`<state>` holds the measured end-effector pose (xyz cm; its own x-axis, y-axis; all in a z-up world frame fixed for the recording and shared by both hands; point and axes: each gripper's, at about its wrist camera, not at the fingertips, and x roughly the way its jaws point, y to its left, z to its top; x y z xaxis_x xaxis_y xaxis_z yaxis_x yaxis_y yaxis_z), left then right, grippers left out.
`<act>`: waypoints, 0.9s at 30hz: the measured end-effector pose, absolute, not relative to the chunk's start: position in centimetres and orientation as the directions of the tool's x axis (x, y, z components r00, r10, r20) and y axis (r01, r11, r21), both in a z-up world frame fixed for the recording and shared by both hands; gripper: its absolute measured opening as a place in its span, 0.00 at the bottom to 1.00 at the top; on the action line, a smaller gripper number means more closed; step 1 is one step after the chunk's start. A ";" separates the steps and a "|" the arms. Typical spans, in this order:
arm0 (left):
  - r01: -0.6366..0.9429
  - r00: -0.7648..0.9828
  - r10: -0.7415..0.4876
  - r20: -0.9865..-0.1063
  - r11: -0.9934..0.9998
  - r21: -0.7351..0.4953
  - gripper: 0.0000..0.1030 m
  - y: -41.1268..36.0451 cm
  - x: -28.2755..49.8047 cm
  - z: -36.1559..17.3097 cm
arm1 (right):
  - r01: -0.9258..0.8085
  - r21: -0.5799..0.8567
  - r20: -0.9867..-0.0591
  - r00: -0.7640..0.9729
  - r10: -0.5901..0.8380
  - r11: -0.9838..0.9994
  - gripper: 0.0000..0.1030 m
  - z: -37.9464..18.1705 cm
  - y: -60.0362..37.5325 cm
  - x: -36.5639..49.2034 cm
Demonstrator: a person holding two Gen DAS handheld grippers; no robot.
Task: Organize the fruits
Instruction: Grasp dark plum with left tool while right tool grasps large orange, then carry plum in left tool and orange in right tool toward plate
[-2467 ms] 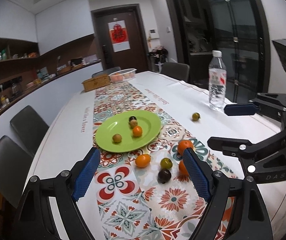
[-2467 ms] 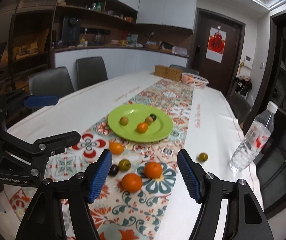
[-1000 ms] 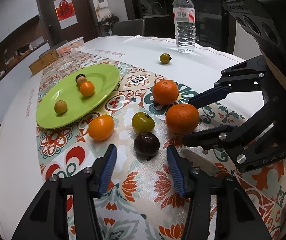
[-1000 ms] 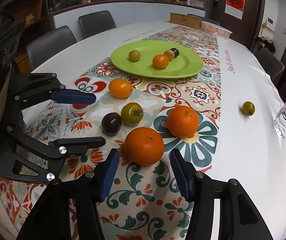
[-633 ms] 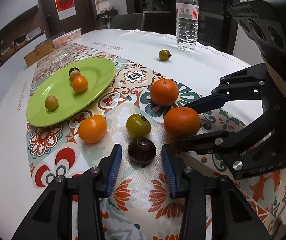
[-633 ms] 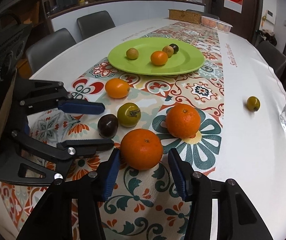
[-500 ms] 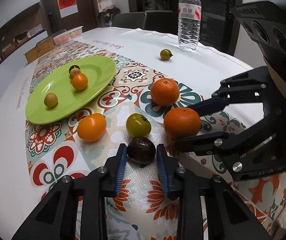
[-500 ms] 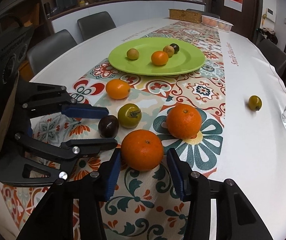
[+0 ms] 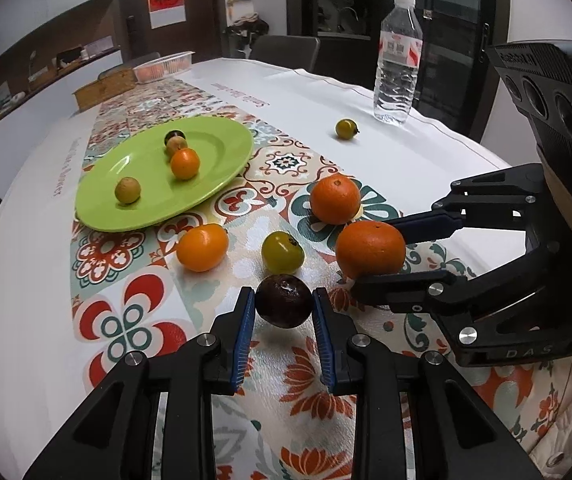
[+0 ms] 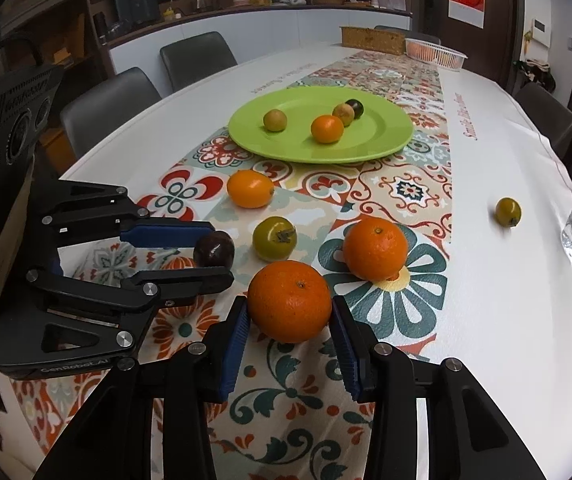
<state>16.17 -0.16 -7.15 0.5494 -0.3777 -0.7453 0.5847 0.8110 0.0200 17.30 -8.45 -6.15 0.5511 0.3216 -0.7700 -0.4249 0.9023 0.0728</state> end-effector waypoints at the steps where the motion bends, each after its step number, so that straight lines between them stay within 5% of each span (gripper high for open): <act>1: 0.580 0.556 -0.375 -0.742 0.814 0.023 0.28 -0.1 16.0 -7.0 | -0.424 0.072 -0.768 0.554 0.321 0.903 0.40 -6.0 -8.5 17.2; 27: 0.394 0.735 -0.293 -0.612 0.918 0.033 0.28 1.6 14.5 0.3 | -0.425 0.059 -0.624 0.691 0.366 0.903 0.40 0.8 -8.9 15.7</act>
<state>14.52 1.61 0.29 0.7345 -0.2932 -0.6120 0.3943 0.9184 0.0332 15.75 -8.90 0.81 0.6907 0.3658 -0.6238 -0.4247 0.9034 0.0595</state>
